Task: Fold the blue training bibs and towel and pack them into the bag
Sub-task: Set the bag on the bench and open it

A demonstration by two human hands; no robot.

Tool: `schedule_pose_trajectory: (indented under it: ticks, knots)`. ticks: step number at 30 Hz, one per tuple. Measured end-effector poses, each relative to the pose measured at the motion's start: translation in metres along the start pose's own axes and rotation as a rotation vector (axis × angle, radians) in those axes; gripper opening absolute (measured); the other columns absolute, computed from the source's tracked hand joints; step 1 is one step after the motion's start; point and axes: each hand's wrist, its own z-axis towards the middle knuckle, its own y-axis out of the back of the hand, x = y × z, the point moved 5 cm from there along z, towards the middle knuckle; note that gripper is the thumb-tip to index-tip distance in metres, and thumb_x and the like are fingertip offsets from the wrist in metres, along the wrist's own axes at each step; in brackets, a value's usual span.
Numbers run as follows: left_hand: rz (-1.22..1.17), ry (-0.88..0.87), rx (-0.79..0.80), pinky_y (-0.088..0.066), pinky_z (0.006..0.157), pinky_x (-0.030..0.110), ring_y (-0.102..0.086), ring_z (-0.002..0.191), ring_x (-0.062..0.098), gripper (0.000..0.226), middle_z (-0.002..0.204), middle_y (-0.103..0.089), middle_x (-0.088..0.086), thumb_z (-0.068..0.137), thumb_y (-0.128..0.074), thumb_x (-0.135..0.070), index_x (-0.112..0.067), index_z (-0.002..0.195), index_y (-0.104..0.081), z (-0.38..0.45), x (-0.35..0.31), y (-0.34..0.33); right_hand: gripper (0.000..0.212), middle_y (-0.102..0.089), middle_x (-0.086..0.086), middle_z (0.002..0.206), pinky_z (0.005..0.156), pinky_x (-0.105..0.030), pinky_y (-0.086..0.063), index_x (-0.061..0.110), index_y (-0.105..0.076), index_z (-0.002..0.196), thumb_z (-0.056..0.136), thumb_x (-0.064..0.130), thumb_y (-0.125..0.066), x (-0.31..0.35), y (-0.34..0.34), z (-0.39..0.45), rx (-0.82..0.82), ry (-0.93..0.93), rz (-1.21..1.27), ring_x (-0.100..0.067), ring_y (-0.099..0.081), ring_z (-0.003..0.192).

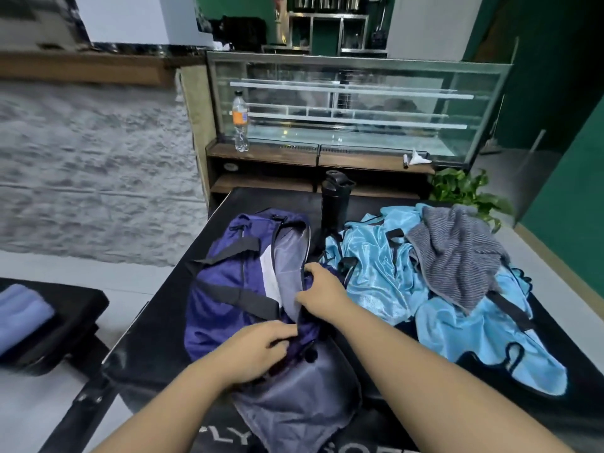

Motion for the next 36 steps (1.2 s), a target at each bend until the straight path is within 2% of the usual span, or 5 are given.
schedule_pose_trajectory:
  ticks: [3, 13, 18, 30, 36]
  knots:
    - [-0.429, 0.031, -0.131, -0.055, 0.059, 0.026, -0.069, 0.075, 0.013, 0.051, 0.101, -0.067, 0.004, 0.096, -0.044, -0.002, -0.045, 0.087, -0.069, 0.004, -0.007, 0.034, 0.046, -0.057, 0.003, 0.095, 0.071, -0.026, -0.037, 0.021, -0.057, 0.115, 0.076, -0.002, -0.051, 0.009, 0.019, -0.004, -0.042, 0.149, -0.025, -0.020, -0.051, 0.088]
    - [0.543, -0.233, -0.491, 0.000, 0.114, 0.050, -0.027, 0.141, 0.010, 0.043, 0.133, -0.053, -0.013, 0.078, -0.067, -0.053, -0.027, 0.111, -0.061, 0.027, -0.055, 0.171, 0.048, -0.067, 0.003, 0.113, 0.089, -0.035, -0.045, 0.021, -0.066, 0.108, 0.073, 0.001, -0.039, 0.093, 0.096, -0.030, -0.199, 0.661, -0.272, -0.022, -0.059, 0.105]
    - [0.485, -0.150, -0.702, -0.045, 0.073, 0.040, -0.059, 0.080, 0.031, 0.023, 0.077, -0.062, 0.003, 0.091, -0.054, -0.039, -0.020, 0.080, -0.046, 0.001, -0.068, 0.211, 0.056, -0.064, -0.002, 0.123, 0.093, -0.042, -0.045, 0.022, -0.058, 0.124, 0.073, 0.005, -0.043, 0.148, 0.130, -0.031, -0.445, 0.852, -0.333, -0.029, -0.057, 0.112]
    - [-0.063, 0.034, -1.114, -0.017, 0.056, 0.038, -0.032, 0.057, 0.021, 0.038, 0.056, -0.036, 0.000, 0.091, -0.052, -0.010, -0.017, 0.061, -0.029, -0.021, -0.048, 0.260, 0.094, -0.038, -0.014, 0.141, 0.101, -0.041, -0.040, 0.010, -0.019, 0.146, 0.078, 0.044, -0.074, 0.079, 0.058, 0.021, -0.270, 0.055, -0.112, -0.035, -0.043, 0.128]
    - [-0.084, 0.023, -1.154, -0.023, 0.055, 0.037, -0.033, 0.061, 0.023, 0.037, 0.057, -0.037, 0.001, 0.091, -0.054, -0.015, -0.016, 0.063, -0.030, -0.019, -0.037, 0.283, 0.025, -0.064, -0.016, 0.112, 0.073, -0.032, -0.040, 0.012, -0.047, 0.081, 0.095, 0.032, -0.052, 0.060, 0.016, 0.033, -0.144, -0.032, -0.055, -0.033, -0.059, 0.102]
